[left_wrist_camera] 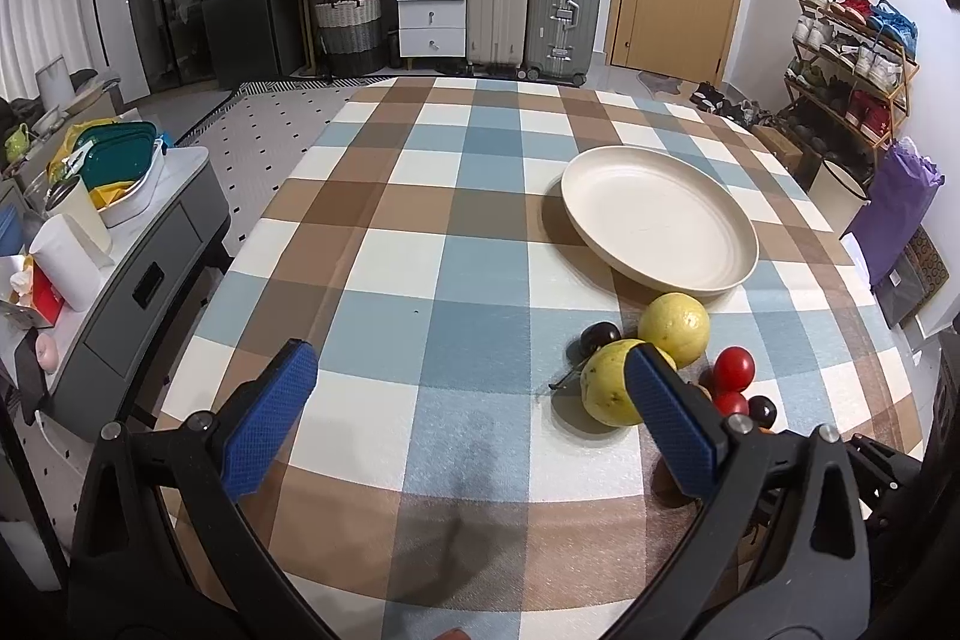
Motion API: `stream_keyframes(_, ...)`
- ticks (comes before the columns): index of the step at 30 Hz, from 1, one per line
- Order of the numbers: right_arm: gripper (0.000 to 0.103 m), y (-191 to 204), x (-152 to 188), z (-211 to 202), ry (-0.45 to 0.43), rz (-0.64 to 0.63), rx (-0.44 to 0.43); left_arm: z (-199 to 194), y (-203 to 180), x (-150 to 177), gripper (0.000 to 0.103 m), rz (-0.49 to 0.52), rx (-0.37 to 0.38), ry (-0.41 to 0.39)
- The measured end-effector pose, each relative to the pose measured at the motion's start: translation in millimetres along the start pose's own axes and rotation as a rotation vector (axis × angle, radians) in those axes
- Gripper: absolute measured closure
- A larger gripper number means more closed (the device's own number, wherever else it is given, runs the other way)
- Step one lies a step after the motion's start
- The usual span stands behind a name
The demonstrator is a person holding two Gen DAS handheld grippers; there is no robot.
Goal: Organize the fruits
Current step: 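Move the right tool toward the large orange in the cluster, then close the right gripper on the large orange while the left gripper closes on the yellow pomelo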
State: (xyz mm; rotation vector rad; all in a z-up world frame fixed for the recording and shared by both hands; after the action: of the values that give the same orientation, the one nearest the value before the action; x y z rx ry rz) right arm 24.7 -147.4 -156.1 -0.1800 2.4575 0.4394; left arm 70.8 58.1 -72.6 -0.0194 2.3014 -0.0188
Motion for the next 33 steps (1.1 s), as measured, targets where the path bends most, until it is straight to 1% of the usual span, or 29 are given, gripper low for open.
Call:
stream_keyframes(4,0.05,1,-1,1,0.001,-0.006,-0.011,2,0,0,0.001,0.002,0.0,0.001)
stream_keyframes(6,0.06,3,-1,-1,-0.007,-0.017,-0.015,5,2,1,0.001,0.004,-0.001,0.003)
stream_keyframes(10,0.061,7,-1,-1,-0.017,-0.05,-0.015,12,9,3,0.001,-0.011,-0.007,0.018)
stream_keyframes(16,0.062,0,-3,-7,-0.041,-0.029,-0.031,20,21,5,0.001,-0.045,0.031,0.039)
stream_keyframes(20,0.062,-2,-5,-17,-0.068,-0.027,-0.046,29,25,6,0.001,-0.063,0.043,0.072)
stream_keyframes(25,0.062,-7,-7,-24,-0.1,-0.008,-0.051,36,20,8,0.001,-0.053,0.064,0.09)
stream_keyframes(30,0.062,-11,-9,-31,-0.123,0.008,-0.059,42,10,10,0.001,-0.032,0.049,0.09)
stream_keyframes(31,0.062,-11,-10,-32,-0.127,0.007,-0.06,44,8,10,0.001,-0.031,0.058,0.098)
stream_keyframes(33,0.062,-12,-11,-34,-0.136,0.006,-0.06,48,2,10,0.001,-0.041,0.102,0.117)
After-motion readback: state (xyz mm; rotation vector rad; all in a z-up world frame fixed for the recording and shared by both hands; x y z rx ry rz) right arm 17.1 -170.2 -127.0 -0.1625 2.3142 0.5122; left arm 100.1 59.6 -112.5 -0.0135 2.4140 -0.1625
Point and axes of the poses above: each gripper's, at about its wrist camera, not at the fingertips, and z roughly the way its jaws point, y to its left, x to its underside, the point moved 6 cm from there along z, roughly the way its jaws point, and after that the axes turned 2 degrees about -y, right-handed, at the moved point
